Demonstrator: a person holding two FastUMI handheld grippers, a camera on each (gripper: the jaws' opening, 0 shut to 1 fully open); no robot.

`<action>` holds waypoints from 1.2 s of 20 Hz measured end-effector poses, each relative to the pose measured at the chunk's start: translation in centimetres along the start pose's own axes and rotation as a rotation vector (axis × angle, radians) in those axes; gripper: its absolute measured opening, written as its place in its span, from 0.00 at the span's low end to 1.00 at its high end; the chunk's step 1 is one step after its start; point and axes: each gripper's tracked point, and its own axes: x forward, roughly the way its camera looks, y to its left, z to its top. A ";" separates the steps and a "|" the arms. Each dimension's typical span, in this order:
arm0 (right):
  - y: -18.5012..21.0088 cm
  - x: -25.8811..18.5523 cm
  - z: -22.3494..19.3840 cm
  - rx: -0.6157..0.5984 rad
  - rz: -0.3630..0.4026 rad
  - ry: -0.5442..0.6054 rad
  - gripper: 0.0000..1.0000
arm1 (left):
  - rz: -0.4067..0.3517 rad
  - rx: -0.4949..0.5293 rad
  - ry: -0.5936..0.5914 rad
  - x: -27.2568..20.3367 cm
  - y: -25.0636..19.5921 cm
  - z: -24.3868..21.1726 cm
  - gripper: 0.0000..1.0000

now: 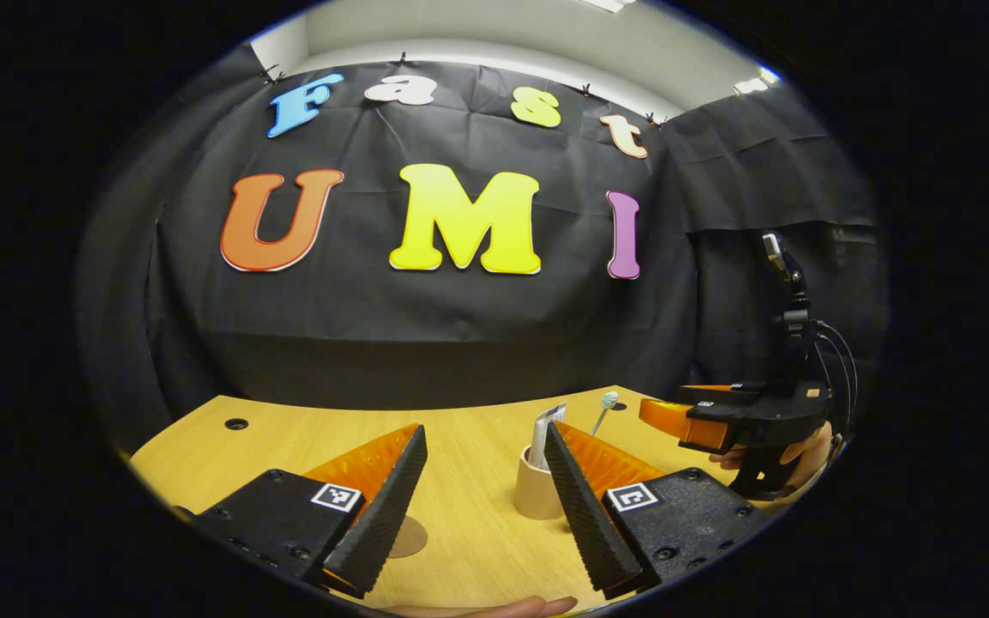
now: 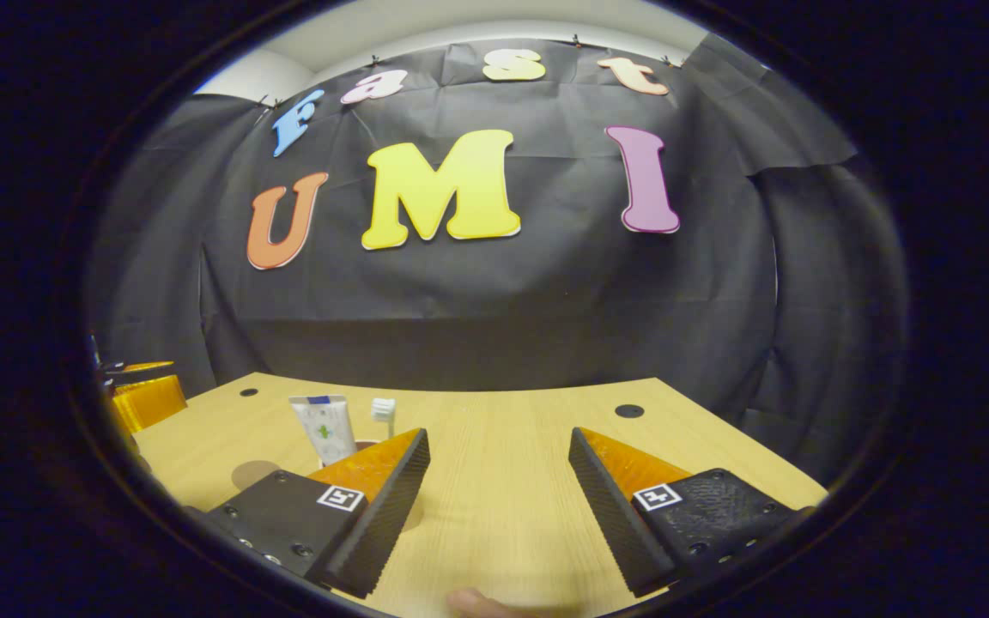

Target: Put the toothbrush and toothpaste on the desktop into the cup, then pick up the cup and place it on the coaster on the desktop.

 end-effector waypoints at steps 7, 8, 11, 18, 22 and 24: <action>5.8 -2.4 -1.7 -0.020 0.046 0.154 0.97 | 0.135 0.033 -0.029 -7.1 5.2 -0.3 0.93; 6.2 -2.3 -2.0 -0.026 0.043 0.175 0.97 | 0.174 0.038 -0.031 -7.9 6.4 -0.5 0.94; 7.4 -1.8 -3.0 -0.024 0.037 0.262 0.97 | 0.217 0.041 -0.019 -9.7 8.0 -1.7 0.98; 9.3 0.4 -6.1 -0.065 0.027 0.547 0.97 | 0.225 -0.013 -0.049 -12.3 10.3 -1.9 0.98; 9.9 2.0 -8.9 -0.032 0.000 0.716 0.97 | 0.234 -0.007 -0.062 -12.0 11.7 -1.5 0.98; 10.1 2.7 -10.6 -0.025 -0.012 0.801 0.96 | 0.225 -0.013 -0.065 -11.9 11.6 -1.4 0.98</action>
